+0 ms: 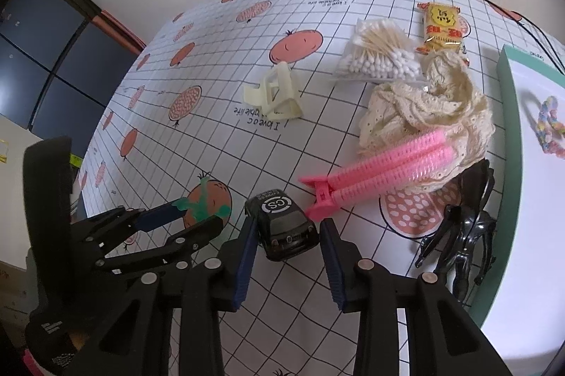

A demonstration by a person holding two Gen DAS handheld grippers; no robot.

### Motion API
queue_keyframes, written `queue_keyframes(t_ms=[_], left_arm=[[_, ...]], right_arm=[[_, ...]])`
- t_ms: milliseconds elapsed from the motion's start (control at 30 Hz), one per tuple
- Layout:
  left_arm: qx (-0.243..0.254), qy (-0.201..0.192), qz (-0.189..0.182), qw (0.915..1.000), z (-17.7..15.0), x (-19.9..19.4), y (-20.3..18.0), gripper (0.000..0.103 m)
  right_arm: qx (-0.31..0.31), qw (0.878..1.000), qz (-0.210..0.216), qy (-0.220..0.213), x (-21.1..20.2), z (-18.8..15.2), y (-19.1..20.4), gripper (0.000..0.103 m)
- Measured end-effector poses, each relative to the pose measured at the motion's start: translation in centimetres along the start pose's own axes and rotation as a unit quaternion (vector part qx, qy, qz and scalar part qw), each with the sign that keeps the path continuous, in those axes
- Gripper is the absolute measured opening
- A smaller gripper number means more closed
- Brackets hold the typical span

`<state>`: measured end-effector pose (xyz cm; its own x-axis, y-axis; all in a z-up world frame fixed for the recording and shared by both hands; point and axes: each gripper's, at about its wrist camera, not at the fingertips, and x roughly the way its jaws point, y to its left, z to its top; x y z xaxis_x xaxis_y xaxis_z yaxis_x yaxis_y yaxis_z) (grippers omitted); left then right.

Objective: Organize objects

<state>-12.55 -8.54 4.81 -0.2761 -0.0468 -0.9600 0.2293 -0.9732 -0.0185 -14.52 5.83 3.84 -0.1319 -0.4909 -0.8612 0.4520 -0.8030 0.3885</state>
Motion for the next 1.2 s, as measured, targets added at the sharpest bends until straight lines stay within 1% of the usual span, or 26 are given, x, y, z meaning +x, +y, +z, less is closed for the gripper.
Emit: queue_keyframes(t_ms=[200,333,500,700,733,800,933,1167,1200], left_arm=[[0.001,0.002,0.001,1.0000,0.6,0.4,0.2,0.049],[0.003,0.011,0.006,0.9999,0.9,0.9,0.3,0.049],[-0.006,0.022,0.012,0.9997,1.3,1.6,1.1,0.049],[-0.011,0.022,0.010,0.9996,1.9,1.8,1.8,0.049],[-0.012,0.022,0.011,0.9996,1.0,1.3,2.2,0.049],[-0.014,0.022,0.014,0.9996,-0.4,0.7,4.0,0.049],[-0.020,0.021,0.013,0.9995,-0.1,0.8,4.8,0.049],[-0.025,0.021,0.009,0.9994,0.5,1.0,6.3,0.049],[-0.026,0.021,0.009,0.9994,-1.5,0.7,7.5,0.049]], right_arm=[[-0.010,1.000,-0.004,0.023,1.2,-0.4,0.3,0.038],[-0.019,0.999,-0.006,0.037,2.0,-0.7,0.6,0.038],[-0.025,0.998,-0.013,0.048,2.6,-1.0,0.8,0.038],[-0.033,0.998,-0.019,0.051,3.0,-1.1,0.9,0.038],[-0.036,0.998,-0.021,0.051,3.0,-1.1,1.0,0.038],[-0.040,0.997,-0.027,0.052,3.1,-1.1,1.1,0.039],[-0.042,0.997,-0.034,0.051,3.4,-1.0,1.2,0.043],[-0.041,0.997,-0.040,0.042,3.7,-0.6,1.5,0.045],[-0.041,0.997,-0.041,0.040,3.7,-0.5,1.6,0.045]])
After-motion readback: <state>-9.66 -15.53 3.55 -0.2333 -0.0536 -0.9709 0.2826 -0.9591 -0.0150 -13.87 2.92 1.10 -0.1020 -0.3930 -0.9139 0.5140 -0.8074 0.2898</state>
